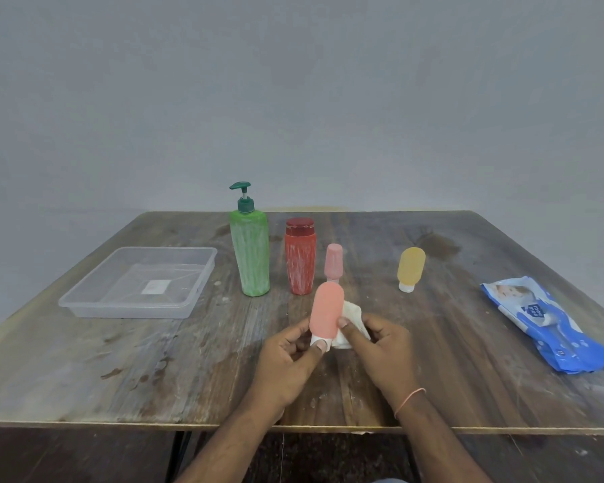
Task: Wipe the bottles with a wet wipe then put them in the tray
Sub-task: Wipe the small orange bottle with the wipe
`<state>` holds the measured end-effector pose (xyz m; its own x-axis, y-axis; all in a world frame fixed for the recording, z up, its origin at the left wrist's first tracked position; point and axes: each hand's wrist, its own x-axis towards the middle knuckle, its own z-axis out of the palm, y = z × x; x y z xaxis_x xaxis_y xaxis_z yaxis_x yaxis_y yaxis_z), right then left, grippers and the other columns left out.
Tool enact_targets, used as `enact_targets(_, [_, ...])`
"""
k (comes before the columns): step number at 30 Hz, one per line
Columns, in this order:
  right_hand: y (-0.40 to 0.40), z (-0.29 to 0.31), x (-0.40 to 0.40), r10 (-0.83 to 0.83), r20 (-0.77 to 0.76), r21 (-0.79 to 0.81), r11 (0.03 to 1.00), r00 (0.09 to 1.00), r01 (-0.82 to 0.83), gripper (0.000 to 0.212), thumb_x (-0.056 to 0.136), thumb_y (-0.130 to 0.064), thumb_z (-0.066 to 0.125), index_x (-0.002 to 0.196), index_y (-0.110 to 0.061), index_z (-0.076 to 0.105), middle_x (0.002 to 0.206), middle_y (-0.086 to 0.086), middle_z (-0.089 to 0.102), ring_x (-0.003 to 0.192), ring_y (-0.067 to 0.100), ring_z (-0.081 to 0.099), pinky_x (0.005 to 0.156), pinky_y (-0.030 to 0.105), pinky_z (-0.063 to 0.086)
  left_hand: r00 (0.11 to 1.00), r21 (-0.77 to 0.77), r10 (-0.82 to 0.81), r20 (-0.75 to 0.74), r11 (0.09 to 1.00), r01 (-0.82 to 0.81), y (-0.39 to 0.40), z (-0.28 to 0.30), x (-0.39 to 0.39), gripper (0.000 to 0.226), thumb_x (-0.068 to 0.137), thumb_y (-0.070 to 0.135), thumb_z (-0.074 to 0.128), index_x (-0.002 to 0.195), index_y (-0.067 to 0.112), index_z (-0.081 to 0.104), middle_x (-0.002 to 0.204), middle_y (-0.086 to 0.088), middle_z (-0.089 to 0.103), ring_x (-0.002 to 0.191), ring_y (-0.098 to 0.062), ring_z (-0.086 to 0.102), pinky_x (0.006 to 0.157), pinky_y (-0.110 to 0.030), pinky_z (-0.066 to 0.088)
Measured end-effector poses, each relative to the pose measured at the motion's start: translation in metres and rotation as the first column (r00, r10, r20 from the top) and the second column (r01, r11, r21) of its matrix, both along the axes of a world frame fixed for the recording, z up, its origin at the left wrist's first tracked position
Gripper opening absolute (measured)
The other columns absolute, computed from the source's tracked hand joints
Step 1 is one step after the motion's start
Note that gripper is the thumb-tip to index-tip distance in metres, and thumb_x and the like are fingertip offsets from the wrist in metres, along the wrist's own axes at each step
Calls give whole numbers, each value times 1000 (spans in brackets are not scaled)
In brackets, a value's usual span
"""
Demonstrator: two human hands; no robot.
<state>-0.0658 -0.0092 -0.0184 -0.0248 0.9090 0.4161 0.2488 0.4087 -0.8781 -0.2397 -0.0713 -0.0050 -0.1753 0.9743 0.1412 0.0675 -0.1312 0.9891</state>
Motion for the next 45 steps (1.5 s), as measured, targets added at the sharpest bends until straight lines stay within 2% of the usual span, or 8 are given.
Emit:
enact_targets(4, [-2, -2, -1, 46, 176, 103, 993, 983, -65, 22, 92, -36, 84, 71, -35, 74, 69, -20, 70, 64, 5, 65, 55, 13, 42, 996, 14, 40, 83, 999, -41, 0, 3, -1, 39, 98, 0, 70, 127, 26, 71, 109, 13, 82, 104, -5, 76, 84, -17, 57])
enact_targets(7, [-5, -3, -4, 86, 281, 183, 973, 956, -141, 27, 93, -44, 79, 72, -27, 76, 66, -14, 68, 61, 10, 62, 51, 26, 44, 989, 15, 73, 131, 997, -75, 1, 5, -2, 36, 98, -2, 69, 116, 29, 73, 103, 17, 82, 99, -1, 76, 78, -14, 56])
enact_targets(11, [-9, 1, -1, -69, 174, 206, 978, 982, 33, 20, 91, -38, 84, 74, -32, 77, 70, -19, 70, 65, 5, 66, 53, 21, 48, 996, -4, 72, 47, 997, -72, 0, 5, 1, 40, 96, 2, 74, 119, 35, 72, 102, 17, 82, 98, -3, 77, 80, -16, 57])
enact_targets(15, [-6, 1, 0, -215, 105, 180, 964, 971, 194, 16, 93, -40, 81, 85, -26, 81, 77, -14, 73, 71, 8, 69, 58, 39, 59, 995, -26, -28, -96, 999, 26, -2, 4, 4, 47, 96, 7, 76, 126, 42, 66, 104, 27, 79, 100, 3, 75, 81, -13, 56])
enact_targets(23, [-15, 1, -5, 86, 246, 357, 918, 965, -173, 25, 92, -27, 74, 114, -25, 85, 108, -15, 77, 97, 3, 73, 82, 20, 58, 994, -15, 0, -105, 1000, -2, 1, 5, 0, 46, 97, 1, 70, 123, 39, 74, 112, 18, 80, 109, -4, 74, 96, -26, 59])
enact_targets(30, [-4, -3, 0, -189, 118, 282, 948, 975, 149, 33, 92, -8, 81, 117, -29, 83, 108, -20, 74, 97, 6, 73, 75, 30, 61, 977, -51, -86, -195, 996, 78, -1, 3, 0, 42, 97, 12, 75, 132, 35, 72, 106, 16, 81, 99, -7, 77, 93, -33, 63])
enact_targets(37, [-19, 6, -2, 109, 287, 351, 912, 952, -211, 25, 94, -23, 73, 116, -30, 83, 110, -16, 75, 99, 4, 73, 82, 26, 61, 989, -38, -32, -142, 999, 27, 2, -1, -3, 44, 98, 7, 71, 125, 41, 73, 114, 18, 79, 109, -4, 73, 98, -32, 60])
enact_targets(45, [-7, 3, 1, -274, 202, 293, 933, 940, 209, 35, 93, -7, 79, 119, -32, 81, 97, -21, 63, 86, 0, 65, 66, 10, 46, 935, -43, -94, -342, 996, 84, 3, -9, 1, 49, 85, 36, 80, 133, 44, 71, 109, 13, 76, 96, -7, 76, 86, -36, 65])
